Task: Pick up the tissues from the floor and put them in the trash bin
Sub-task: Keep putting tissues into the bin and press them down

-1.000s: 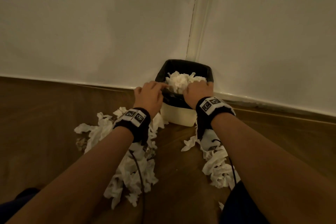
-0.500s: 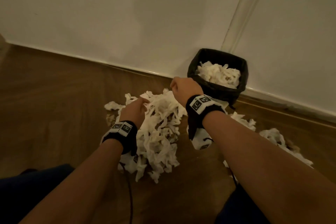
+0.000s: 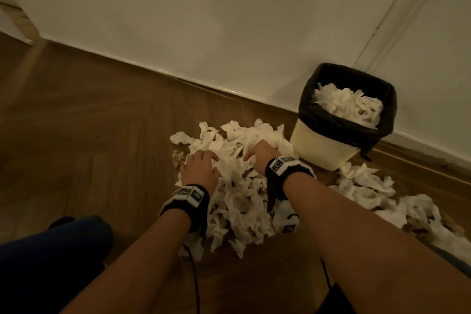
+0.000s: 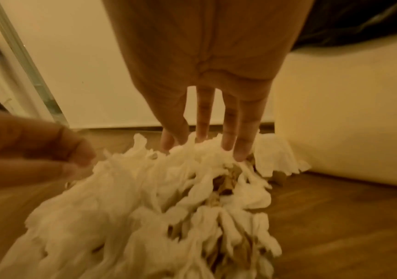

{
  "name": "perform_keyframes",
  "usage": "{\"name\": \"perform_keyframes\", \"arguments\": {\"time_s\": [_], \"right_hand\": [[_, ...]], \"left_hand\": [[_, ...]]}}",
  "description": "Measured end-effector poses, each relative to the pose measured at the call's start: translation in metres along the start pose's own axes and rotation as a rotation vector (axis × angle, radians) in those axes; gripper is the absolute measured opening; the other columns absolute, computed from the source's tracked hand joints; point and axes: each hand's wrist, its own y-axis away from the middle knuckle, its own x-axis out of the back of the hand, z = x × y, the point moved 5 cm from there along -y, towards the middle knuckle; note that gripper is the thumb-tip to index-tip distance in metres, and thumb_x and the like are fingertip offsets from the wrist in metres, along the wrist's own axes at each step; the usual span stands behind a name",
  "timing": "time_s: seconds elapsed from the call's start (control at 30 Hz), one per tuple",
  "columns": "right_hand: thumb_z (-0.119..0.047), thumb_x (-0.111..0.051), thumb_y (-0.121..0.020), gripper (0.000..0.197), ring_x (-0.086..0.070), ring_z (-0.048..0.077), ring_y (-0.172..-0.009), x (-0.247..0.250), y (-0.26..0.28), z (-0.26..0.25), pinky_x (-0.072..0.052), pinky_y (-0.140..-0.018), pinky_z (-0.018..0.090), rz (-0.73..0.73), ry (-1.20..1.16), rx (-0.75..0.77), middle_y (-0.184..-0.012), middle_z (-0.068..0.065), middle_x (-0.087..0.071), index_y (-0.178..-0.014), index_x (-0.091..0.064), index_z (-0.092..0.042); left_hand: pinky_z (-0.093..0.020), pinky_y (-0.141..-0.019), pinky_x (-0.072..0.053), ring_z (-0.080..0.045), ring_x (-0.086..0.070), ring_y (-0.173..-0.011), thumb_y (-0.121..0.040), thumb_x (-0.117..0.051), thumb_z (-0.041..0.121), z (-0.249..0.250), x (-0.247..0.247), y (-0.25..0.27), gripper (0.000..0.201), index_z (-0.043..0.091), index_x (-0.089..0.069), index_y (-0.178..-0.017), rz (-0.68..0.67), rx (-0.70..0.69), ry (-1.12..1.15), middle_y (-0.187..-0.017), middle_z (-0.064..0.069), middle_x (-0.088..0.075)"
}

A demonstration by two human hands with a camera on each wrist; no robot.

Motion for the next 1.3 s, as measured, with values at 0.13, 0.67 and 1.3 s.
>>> {"name": "perform_keyframes", "arguments": {"time_s": [0.13,0.67,1.3], "right_hand": [[-0.025,-0.049,-0.094,0.051,-0.027,0.035,-0.137,-0.033,-0.009,0.0,-0.032,-0.11,0.044,0.009,0.046,-0.038,-0.154,0.008,-0.015,-0.143,-0.036,-0.026],[-0.017,-0.068,-0.084,0.037,-0.053,0.025,-0.117,0.049,0.008,0.026,-0.044,-0.1,0.032,0.293,-0.275,-0.166,-0.126,0.009,-0.058,-0.121,-0.061,-0.019],[0.0,-0.064,-0.084,0.013,-0.067,0.023,-0.082,0.153,0.064,0.034,-0.056,-0.083,0.031,0.627,-0.836,0.008,-0.087,0.013,-0.067,-0.094,-0.071,-0.004]], "left_hand": [[-0.039,-0.1,-0.03,-0.024,-0.036,-0.125,-0.086,-0.055,0.025,0.0,0.0,0.002,0.023,0.024,-0.045,-0.107,0.062,0.02,-0.022,-0.123,0.001,-0.048],[-0.043,-0.105,-0.035,-0.021,-0.043,-0.126,-0.091,-0.055,0.032,0.018,-0.021,-0.011,0.046,0.034,-0.039,-0.134,-0.223,-0.127,0.029,-0.144,0.004,-0.035],[-0.017,-0.079,-0.047,-0.012,-0.063,-0.088,-0.083,-0.065,0.005,0.059,0.054,-0.037,0.012,0.015,-0.072,-0.08,-0.029,0.043,0.802,-0.088,0.001,-0.069]]}}
